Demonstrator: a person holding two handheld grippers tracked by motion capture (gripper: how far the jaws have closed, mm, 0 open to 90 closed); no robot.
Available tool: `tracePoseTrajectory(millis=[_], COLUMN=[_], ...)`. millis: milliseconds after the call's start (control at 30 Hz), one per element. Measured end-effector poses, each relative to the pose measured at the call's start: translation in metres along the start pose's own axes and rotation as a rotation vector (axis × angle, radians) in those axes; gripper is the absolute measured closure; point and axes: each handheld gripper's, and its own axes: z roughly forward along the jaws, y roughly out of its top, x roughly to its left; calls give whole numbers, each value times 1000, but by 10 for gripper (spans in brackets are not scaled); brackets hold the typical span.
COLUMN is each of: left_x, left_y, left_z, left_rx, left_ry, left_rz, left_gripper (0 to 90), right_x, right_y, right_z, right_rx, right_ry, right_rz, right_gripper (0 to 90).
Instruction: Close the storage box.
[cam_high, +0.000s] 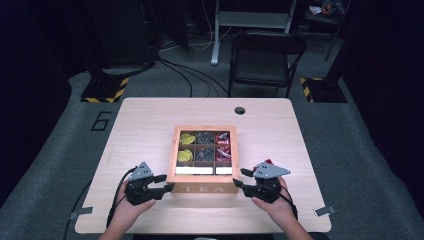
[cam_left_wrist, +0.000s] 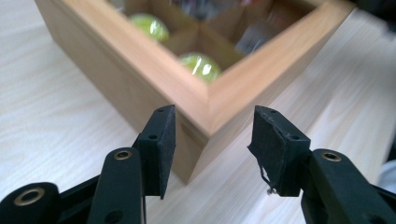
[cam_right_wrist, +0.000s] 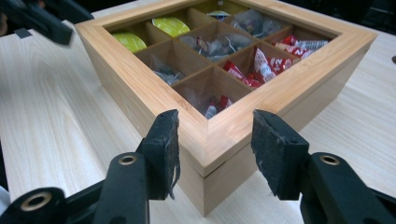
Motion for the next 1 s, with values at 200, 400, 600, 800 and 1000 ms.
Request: tracePoseTrajectory(millis=[200, 400, 600, 800, 1000], left_x=[3, 10, 23, 33, 41], left_y=[5, 3, 0, -4, -6], left_z=[-8, -10, -17, -21, -23], left_rx=[-28, -28, -40, -48, -41], left_ry=[32, 43, 85, 123, 143], left_rz=[23, -1, -32, -56, -65], left_gripper=[490, 464, 439, 436, 430], right_x=[-1, -3, -7, -7, -14], right_y=[-1, -1, -3, 1, 2], right_z=[1, 2, 3, -2, -10], right_rx=[10, 17, 16, -9, -43], right_ry=[0, -18, -5, 7, -11], right_rz=[-1, 2, 12, 26, 48], right_gripper=[508, 470, 444, 440, 436])
